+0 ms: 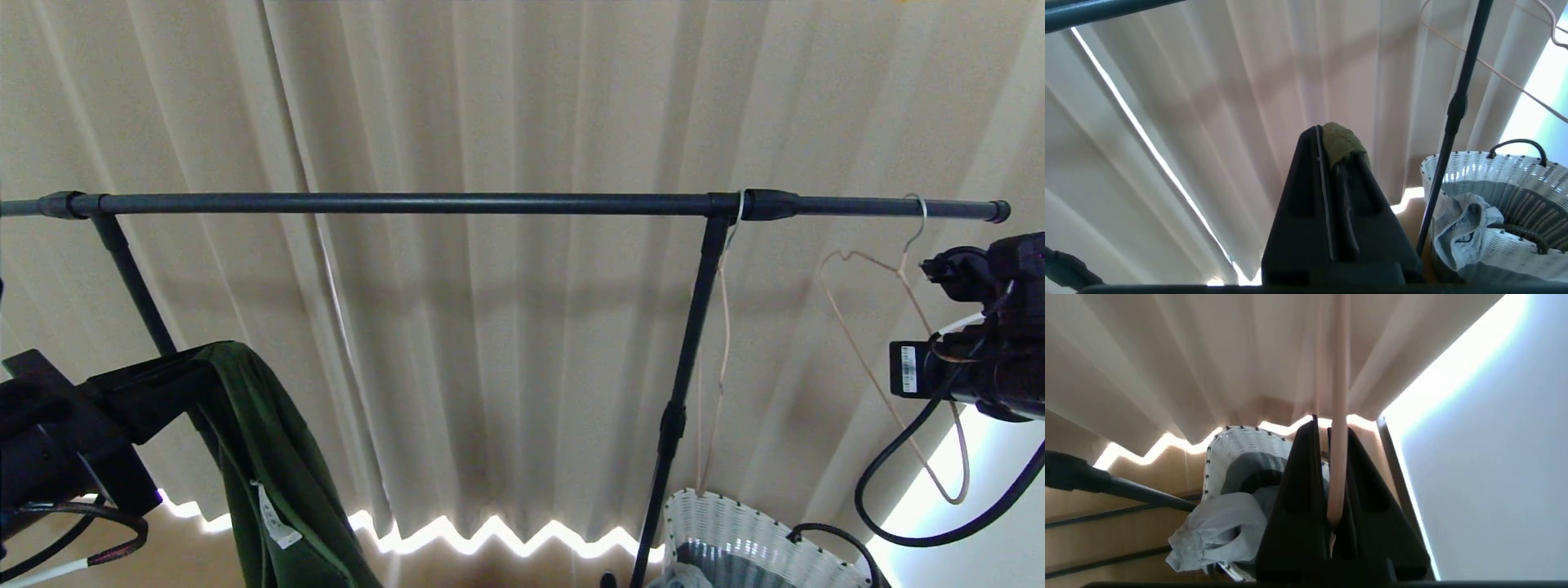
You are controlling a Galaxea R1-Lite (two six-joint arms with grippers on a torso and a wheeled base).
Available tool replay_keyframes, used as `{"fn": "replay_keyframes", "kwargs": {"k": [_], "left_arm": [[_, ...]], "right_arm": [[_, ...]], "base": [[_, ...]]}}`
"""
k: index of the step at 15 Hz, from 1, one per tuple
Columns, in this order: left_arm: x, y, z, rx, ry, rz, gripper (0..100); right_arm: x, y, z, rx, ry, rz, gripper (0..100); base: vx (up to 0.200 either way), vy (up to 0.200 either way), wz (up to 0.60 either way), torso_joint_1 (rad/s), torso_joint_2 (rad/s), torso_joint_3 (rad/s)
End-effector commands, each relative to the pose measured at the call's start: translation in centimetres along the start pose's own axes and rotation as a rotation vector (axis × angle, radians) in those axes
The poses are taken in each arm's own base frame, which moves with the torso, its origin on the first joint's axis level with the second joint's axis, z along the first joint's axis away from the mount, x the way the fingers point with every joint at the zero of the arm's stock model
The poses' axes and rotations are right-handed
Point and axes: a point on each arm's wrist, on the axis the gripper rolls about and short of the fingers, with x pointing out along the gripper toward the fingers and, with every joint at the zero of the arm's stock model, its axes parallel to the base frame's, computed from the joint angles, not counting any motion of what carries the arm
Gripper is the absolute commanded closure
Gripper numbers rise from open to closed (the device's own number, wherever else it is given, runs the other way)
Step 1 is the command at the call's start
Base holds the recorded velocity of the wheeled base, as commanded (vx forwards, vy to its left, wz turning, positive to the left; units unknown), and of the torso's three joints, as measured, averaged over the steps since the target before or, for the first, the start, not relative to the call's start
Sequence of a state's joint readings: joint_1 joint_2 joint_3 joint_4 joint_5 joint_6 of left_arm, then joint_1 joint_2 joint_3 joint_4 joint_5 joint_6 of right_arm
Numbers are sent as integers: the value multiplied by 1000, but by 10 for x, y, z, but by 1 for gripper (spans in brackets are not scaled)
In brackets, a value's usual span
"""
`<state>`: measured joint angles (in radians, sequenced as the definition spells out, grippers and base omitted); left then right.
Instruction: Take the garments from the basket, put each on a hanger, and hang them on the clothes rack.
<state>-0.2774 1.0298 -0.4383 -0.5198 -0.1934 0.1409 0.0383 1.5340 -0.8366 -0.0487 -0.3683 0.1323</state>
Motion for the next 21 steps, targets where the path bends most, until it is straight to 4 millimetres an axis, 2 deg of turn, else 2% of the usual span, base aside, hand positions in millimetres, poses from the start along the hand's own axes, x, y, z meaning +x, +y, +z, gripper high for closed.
{"fn": "replay_keyframes", "kwargs": {"k": [1, 4, 10, 14, 19, 21], "left_arm": [[0, 0, 0, 1, -1, 0, 100], [0, 0, 0, 1, -1, 0, 100], [-1, 0, 1, 1, -4, 1, 100], [-1, 0, 1, 2, -7, 1, 100], [-1, 1, 1, 35, -7, 9, 100], [-1, 0, -2, 44, 2, 7, 100]], "right_arm": [[-2, -1, 0, 0, -6, 1, 100], [-6, -2, 2, 5, -21, 4, 100], [-35, -11, -4, 29, -99, 34, 100], [-43, -14, -8, -3, -180, 55, 100], [-62, -19, -21, -37, -208, 119, 100], [-68, -17, -26, -48, -213, 151, 100]], "base": [[0, 0, 0, 0, 0, 0], [0, 0, 0, 0, 0, 0], [0, 0, 0, 0, 0, 0], [0, 0, 0, 0, 0, 0], [0, 0, 0, 0, 0, 0], [-200, 0, 0, 0, 5, 5]]}}
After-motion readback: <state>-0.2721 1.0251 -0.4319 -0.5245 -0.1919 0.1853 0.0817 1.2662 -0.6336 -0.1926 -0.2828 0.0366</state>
